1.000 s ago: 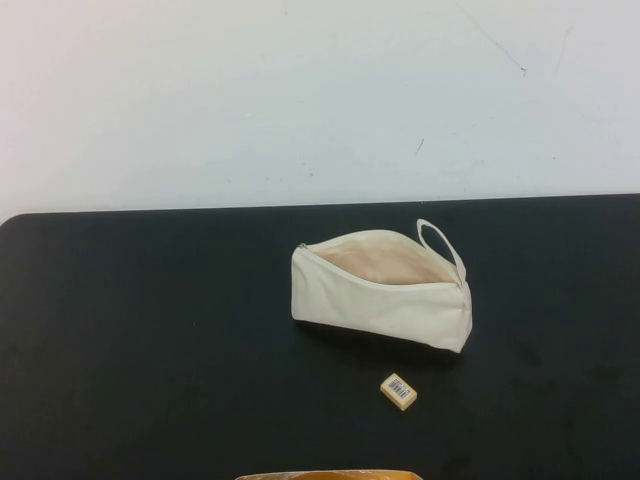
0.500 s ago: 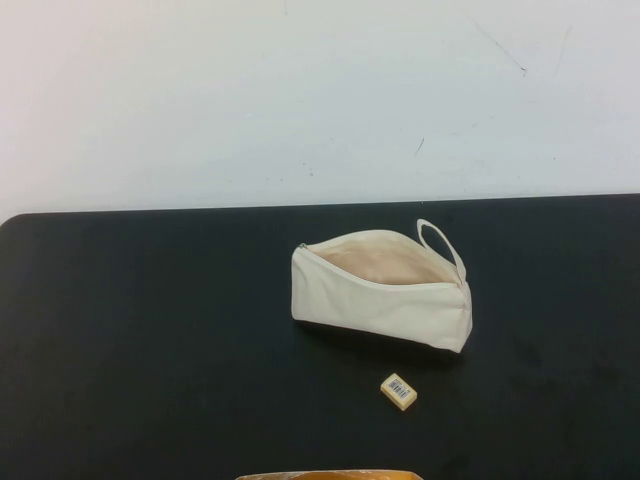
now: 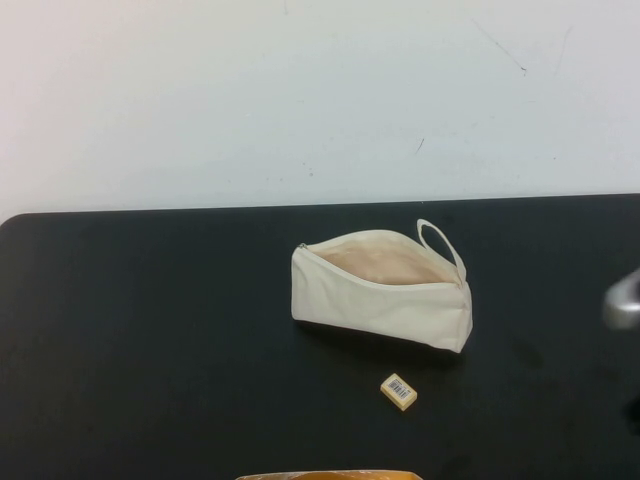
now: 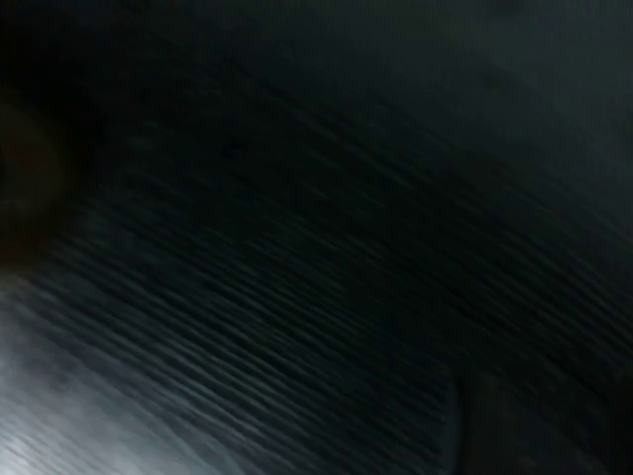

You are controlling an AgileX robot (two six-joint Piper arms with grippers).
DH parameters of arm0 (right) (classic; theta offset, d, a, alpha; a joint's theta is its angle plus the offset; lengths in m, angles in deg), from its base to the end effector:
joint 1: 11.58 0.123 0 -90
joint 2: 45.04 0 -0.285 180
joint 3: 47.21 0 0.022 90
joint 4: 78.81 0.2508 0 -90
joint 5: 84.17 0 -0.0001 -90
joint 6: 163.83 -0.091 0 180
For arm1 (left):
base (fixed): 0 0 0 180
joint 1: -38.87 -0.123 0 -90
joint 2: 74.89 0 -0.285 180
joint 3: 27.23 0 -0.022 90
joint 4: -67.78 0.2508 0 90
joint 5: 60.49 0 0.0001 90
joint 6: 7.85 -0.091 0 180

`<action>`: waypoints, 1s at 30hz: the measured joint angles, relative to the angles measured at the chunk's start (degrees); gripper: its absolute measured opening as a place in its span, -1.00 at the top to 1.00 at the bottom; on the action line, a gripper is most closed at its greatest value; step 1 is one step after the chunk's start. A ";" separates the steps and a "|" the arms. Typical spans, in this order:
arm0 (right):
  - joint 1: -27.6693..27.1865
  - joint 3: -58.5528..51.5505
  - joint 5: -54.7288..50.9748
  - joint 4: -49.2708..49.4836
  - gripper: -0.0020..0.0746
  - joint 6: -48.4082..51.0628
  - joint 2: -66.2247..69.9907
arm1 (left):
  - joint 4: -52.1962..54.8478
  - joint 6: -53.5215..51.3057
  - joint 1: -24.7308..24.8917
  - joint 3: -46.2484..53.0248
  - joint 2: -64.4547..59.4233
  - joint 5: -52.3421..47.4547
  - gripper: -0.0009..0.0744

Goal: Put eraser into pencil case
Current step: Pick up the eraser from the table

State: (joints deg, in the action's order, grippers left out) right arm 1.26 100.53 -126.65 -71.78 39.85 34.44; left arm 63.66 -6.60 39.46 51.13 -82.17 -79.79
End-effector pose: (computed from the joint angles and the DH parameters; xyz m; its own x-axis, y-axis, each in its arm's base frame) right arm 0.2213 0.0582 0.2492 -0.7497 -0.4949 -0.4392 -0.5214 0.8506 -0.0685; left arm 0.0536 -0.0027 0.1766 -0.2590 -0.0869 -0.9620 0.0101 0.9956 -0.0926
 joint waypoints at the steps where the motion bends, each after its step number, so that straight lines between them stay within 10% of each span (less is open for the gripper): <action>1: 2.19 0.97 0.43 0.00 0.19 0.16 2.26 | 0.00 0.00 0.00 0.00 0.00 0.00 0.98; 13: 21.05 19.78 5.89 -0.22 -0.20 3.56 26.05 | 0.00 0.00 0.00 0.00 0.00 0.00 0.98; 30: 22.20 30.54 6.05 1.48 -0.20 0.72 42.27 | 0.00 0.00 0.00 0.00 0.00 0.00 0.98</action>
State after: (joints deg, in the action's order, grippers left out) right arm 23.46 131.07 -120.60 -70.30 40.57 76.72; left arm 63.66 -6.60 39.46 51.13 -82.17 -79.79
